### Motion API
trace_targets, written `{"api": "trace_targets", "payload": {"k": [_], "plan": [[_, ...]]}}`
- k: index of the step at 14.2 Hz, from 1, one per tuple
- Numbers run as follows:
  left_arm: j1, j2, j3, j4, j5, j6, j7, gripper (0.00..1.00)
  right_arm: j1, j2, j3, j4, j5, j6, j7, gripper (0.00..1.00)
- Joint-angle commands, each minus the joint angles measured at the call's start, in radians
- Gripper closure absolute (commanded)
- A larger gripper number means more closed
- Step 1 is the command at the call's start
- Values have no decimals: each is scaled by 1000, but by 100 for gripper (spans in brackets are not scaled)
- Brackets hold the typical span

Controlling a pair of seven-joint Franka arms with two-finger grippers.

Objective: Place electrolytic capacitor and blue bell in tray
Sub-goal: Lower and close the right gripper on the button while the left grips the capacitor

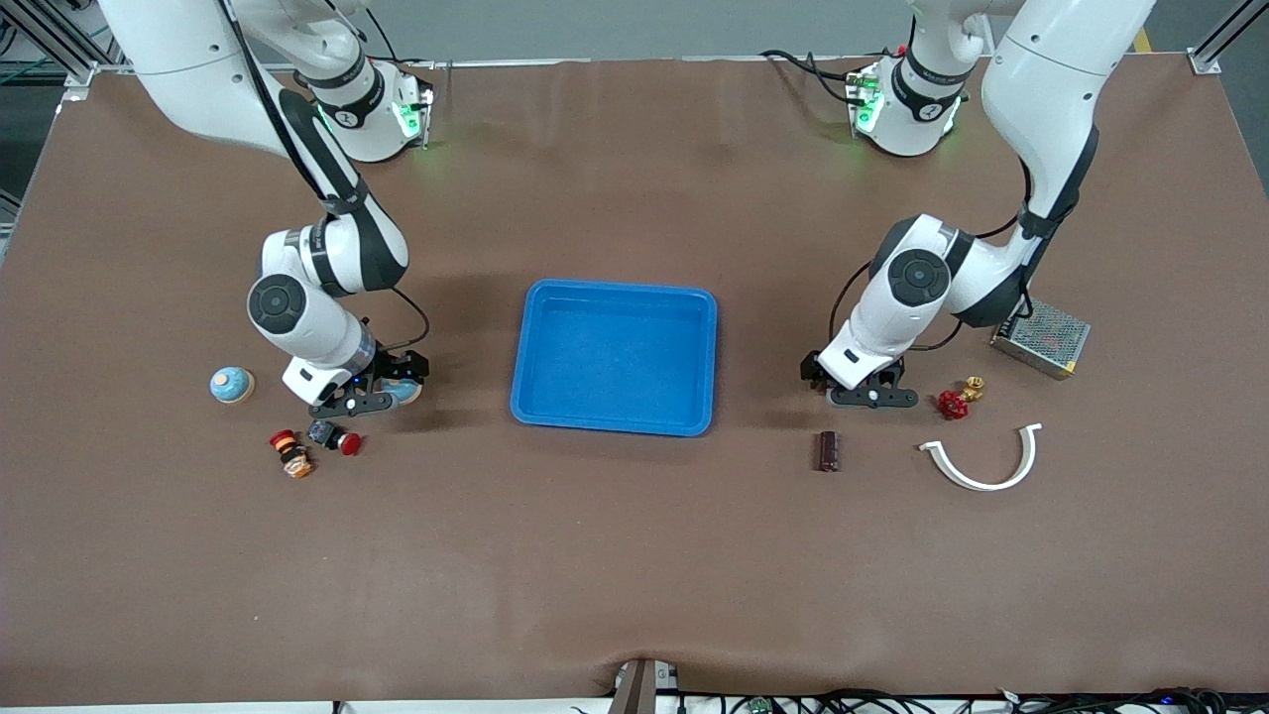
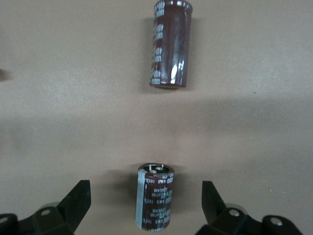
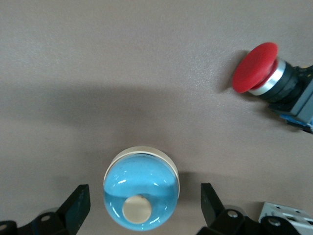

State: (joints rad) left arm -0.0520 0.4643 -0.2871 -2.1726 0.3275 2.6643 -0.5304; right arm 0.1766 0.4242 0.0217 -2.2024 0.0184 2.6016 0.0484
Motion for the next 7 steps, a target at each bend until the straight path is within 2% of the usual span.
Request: {"api": "trace_targets", "payload": {"k": [1,7], "plan": [[-2,19,-3,4,25,14,-26,0,9,4,0,1,-6,9,5,0],[-3,33,-3,8,28,13,-26,0,11,4,0,1,-6,3,-8,0]]}}
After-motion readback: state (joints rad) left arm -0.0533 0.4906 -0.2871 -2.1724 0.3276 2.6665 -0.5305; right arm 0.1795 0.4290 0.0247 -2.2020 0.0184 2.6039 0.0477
